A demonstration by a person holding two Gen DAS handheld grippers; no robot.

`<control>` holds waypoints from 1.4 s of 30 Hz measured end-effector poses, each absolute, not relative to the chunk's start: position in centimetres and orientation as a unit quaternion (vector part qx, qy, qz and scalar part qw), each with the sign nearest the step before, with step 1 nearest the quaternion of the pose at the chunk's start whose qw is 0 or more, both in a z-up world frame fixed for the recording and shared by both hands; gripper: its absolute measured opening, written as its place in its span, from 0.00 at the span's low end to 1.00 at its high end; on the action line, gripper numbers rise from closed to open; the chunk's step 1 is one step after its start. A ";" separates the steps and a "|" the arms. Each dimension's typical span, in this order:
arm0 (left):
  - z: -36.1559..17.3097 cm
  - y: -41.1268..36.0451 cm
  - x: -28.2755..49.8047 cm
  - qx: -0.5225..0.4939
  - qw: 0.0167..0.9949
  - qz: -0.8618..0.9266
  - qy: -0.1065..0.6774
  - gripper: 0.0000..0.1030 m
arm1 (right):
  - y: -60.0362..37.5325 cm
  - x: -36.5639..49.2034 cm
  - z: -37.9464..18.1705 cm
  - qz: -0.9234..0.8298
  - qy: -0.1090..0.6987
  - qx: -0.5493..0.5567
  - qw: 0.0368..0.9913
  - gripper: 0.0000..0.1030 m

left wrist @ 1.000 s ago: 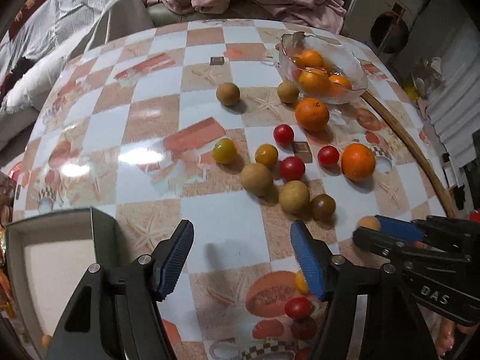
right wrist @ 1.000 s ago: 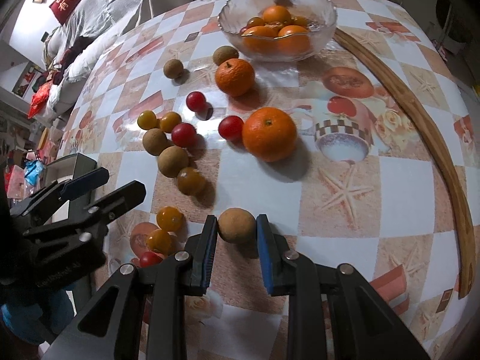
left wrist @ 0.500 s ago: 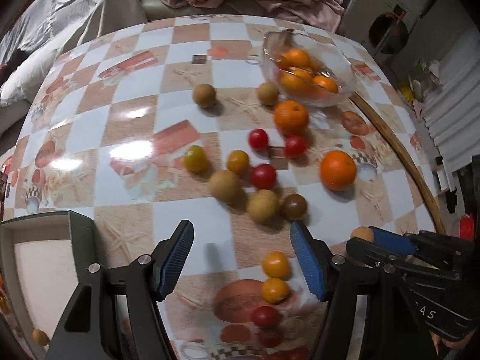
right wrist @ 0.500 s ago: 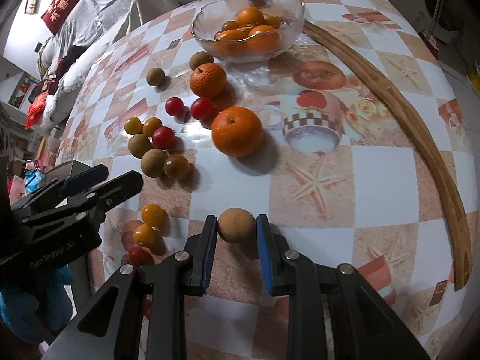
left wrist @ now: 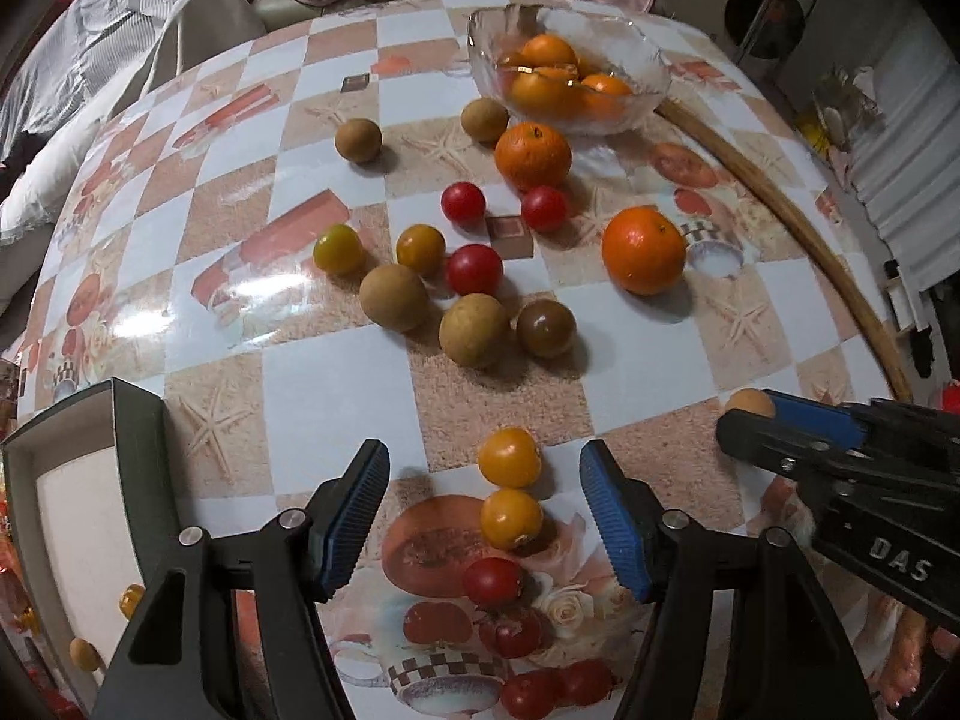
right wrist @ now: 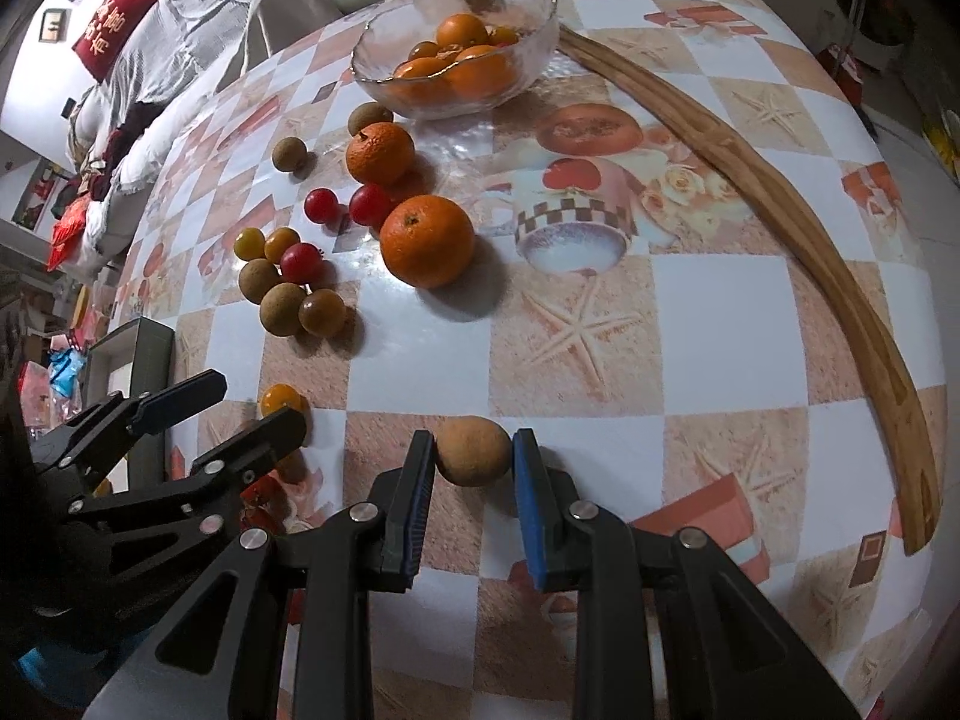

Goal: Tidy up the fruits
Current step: 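Grasp a brown round fruit with right tool while left tool grasps a yellow cherry tomato, then carry both fruits over the white tray and open both tools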

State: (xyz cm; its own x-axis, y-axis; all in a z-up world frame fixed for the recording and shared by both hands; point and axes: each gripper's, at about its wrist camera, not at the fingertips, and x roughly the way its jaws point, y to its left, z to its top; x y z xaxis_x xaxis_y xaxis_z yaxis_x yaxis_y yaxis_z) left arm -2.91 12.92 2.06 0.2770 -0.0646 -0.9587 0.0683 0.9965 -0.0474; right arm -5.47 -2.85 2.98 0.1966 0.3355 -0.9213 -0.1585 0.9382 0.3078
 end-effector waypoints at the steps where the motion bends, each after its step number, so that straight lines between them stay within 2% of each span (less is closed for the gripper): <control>1: 1.8 12.9 -2.8 0.006 0.795 -0.038 0.605 0.42 | -3.0 -5.5 3.0 0.159 0.613 0.073 0.770 0.27; 3: 1.5 12.8 -2.8 0.004 0.790 -0.039 0.612 0.37 | -3.1 -5.5 3.0 0.159 0.613 0.074 0.770 0.27; 5: 1.6 12.5 -2.9 0.009 0.793 -0.044 0.608 0.24 | -3.2 -5.5 3.0 0.158 0.613 0.073 0.771 0.27; 6: 1.7 12.4 -3.0 0.009 0.794 -0.046 0.606 0.22 | -3.2 -5.5 3.1 0.158 0.612 0.074 0.771 0.27; 12: 2.9 14.0 -3.6 -0.040 0.805 -0.050 0.590 0.22 | -3.2 -5.7 3.2 0.159 0.612 0.072 0.771 0.27; 25: 7.6 19.2 -5.4 -0.071 0.828 -0.023 0.555 0.22 | 0.2 -6.3 5.5 0.190 0.603 0.047 0.773 0.28; 34: 8.4 28.5 -9.2 -0.104 0.829 0.053 0.546 0.22 | 8.3 -7.2 7.3 0.247 0.594 0.004 0.766 0.28; 42: 6.6 36.0 -11.8 -0.116 0.816 0.113 0.554 0.22 | 17.6 -7.8 8.4 0.312 0.585 -0.026 0.748 0.28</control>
